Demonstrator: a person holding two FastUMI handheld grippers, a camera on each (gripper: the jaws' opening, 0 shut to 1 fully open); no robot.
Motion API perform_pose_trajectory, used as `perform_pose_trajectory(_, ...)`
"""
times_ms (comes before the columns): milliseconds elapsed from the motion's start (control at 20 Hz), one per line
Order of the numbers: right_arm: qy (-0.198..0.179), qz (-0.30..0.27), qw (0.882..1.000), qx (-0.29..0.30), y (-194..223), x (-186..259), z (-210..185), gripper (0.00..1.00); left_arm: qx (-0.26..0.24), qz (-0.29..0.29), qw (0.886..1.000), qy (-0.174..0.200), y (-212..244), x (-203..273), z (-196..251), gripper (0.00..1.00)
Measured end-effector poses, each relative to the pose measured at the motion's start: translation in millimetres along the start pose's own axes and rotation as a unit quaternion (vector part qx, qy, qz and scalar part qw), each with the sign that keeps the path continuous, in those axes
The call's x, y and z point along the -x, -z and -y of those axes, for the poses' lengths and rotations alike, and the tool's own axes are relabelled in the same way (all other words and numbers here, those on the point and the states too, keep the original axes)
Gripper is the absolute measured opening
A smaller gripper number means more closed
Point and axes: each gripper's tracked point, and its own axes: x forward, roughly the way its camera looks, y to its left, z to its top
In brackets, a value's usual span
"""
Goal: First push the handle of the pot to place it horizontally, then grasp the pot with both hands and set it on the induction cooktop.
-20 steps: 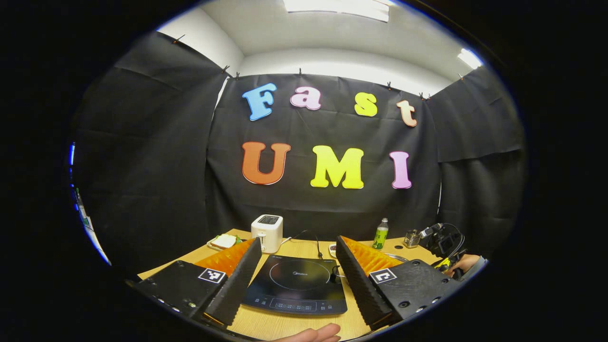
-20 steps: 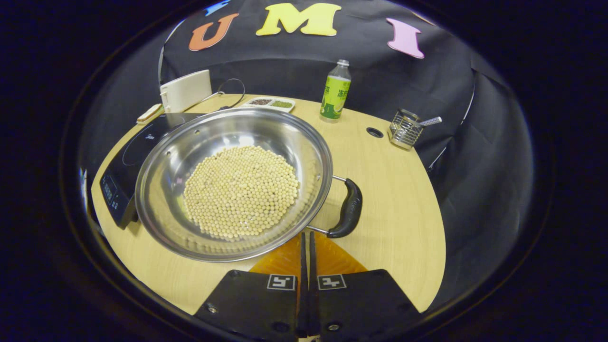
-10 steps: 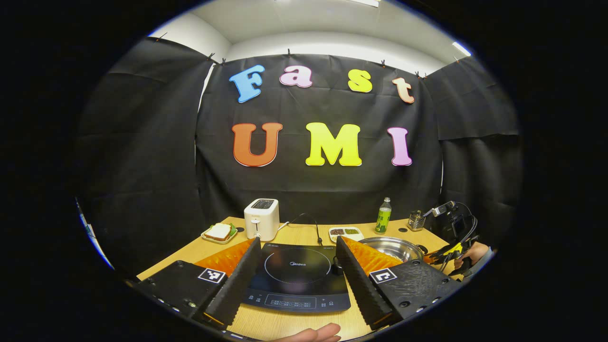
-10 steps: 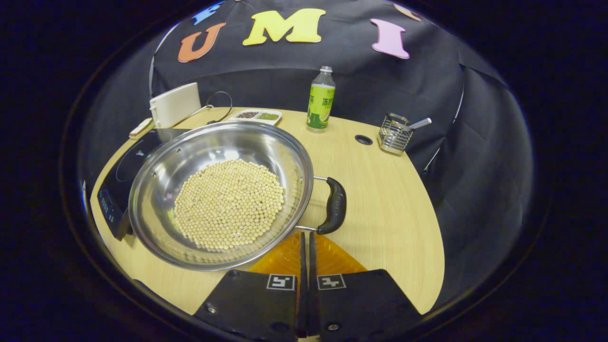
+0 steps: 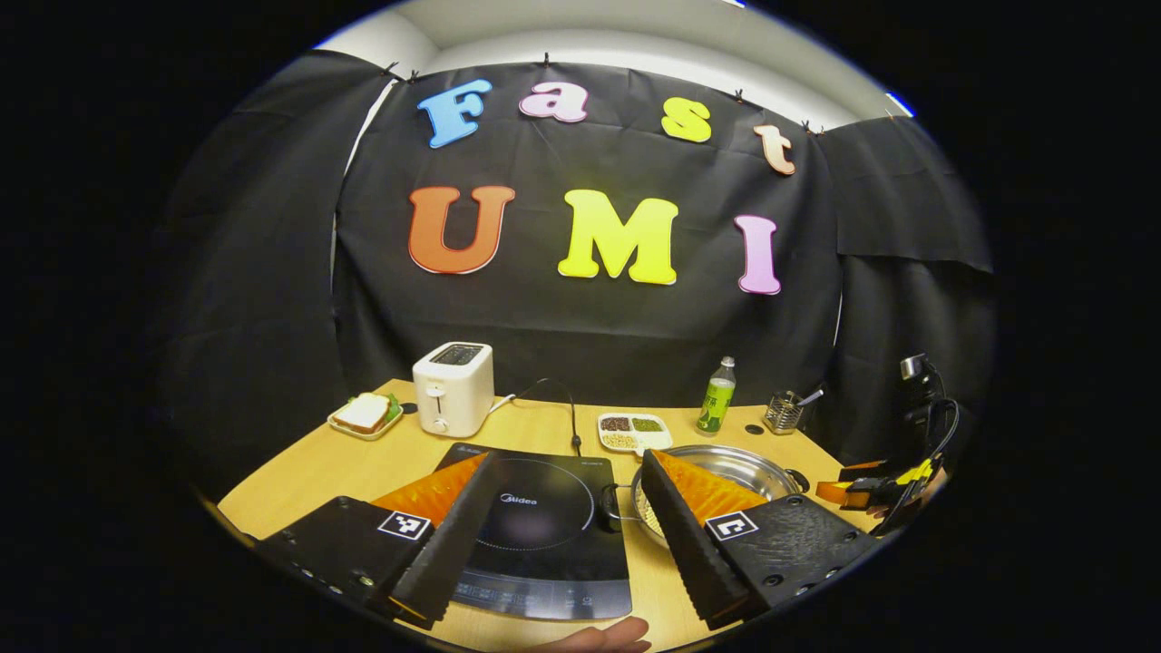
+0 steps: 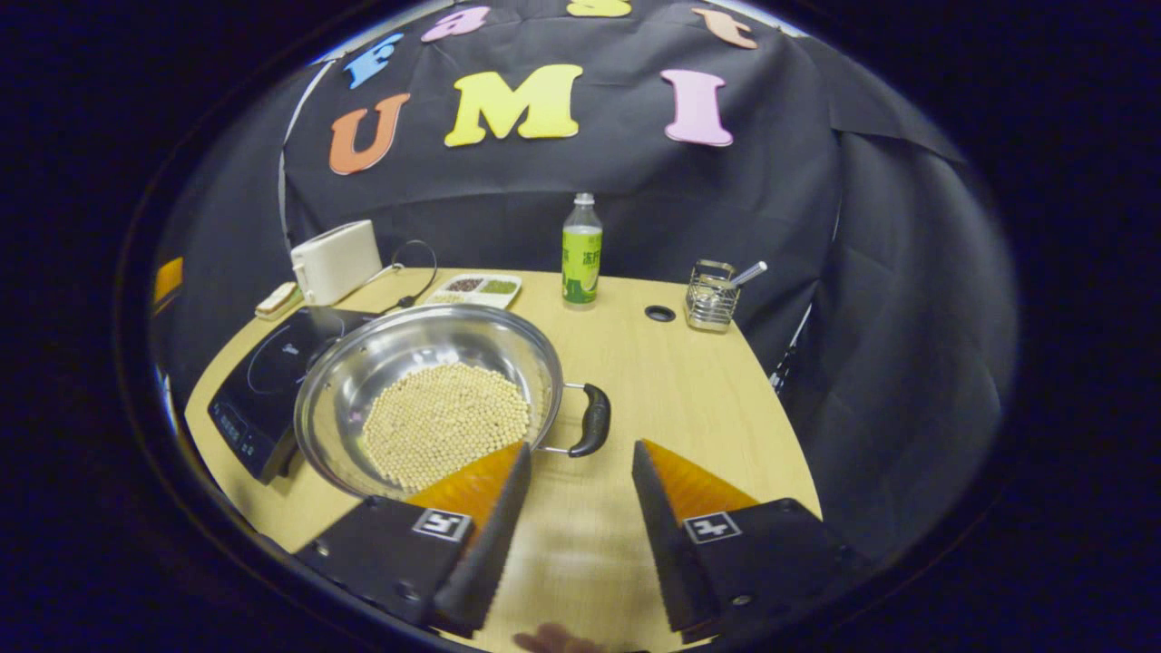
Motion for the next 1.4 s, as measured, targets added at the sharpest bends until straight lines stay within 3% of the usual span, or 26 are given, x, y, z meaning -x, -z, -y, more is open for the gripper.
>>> perform_pose_trajectory(50,0.000,0.005,1.000,-0.005,-3.9,2.7,0.8,0.86,0.003,-0.011,1.000,0.005,7.5,-9.8,3.7,0.94)
perform_pose_trajectory(200,-0.007,0.022,1.000,-0.003,-17.0,7.2,-2.6,0.97,0.021,-0.056,0.998,0.031,32.5,-39.6,18.8,0.94)
perform_pose_trajectory(400,-0.009,0.021,1.000,-0.006,-22.1,-5.2,-9.6,0.97,0.010,-0.114,0.993,0.022,62.9,-70.1,20.7,0.96)
perform_pose_trajectory(550,-0.011,0.014,0.999,-0.027,-18.6,-19.2,-9.7,0.97,0.017,-0.150,0.988,0.038,81.5,-90.7,33.5,0.96)
perform_pose_trajectory(650,-0.008,0.007,0.999,-0.045,-14.1,-31.1,-7.5,0.97,0.011,-0.169,0.985,0.017,91.9,-104.7,27.2,0.95)
perform_pose_trajectory(1050,-0.020,-0.050,0.996,-0.075,11.6,-76.3,-14.0,0.94,-0.004,-0.238,0.971,0.025,129.1,-146.0,47.4,0.95)
perform_pose_trajectory(1300,-0.024,-0.063,0.994,-0.088,13.6,-94.0,-18.4,0.92,0.004,-0.284,0.959,0.021,151.7,-155.5,45.7,0.89)
perform_pose_trajectory(1350,-0.022,-0.062,0.994,-0.090,12.1,-97.5,-18.0,0.91,0.006,-0.284,0.958,0.021,150.8,-156.9,45.3,0.75)
perform_pose_trajectory(1400,-0.021,-0.059,0.994,-0.088,9.8,-101.2,-17.1,0.87,0.012,-0.284,0.958,0.033,148.8,-156.7,47.8,0.82)
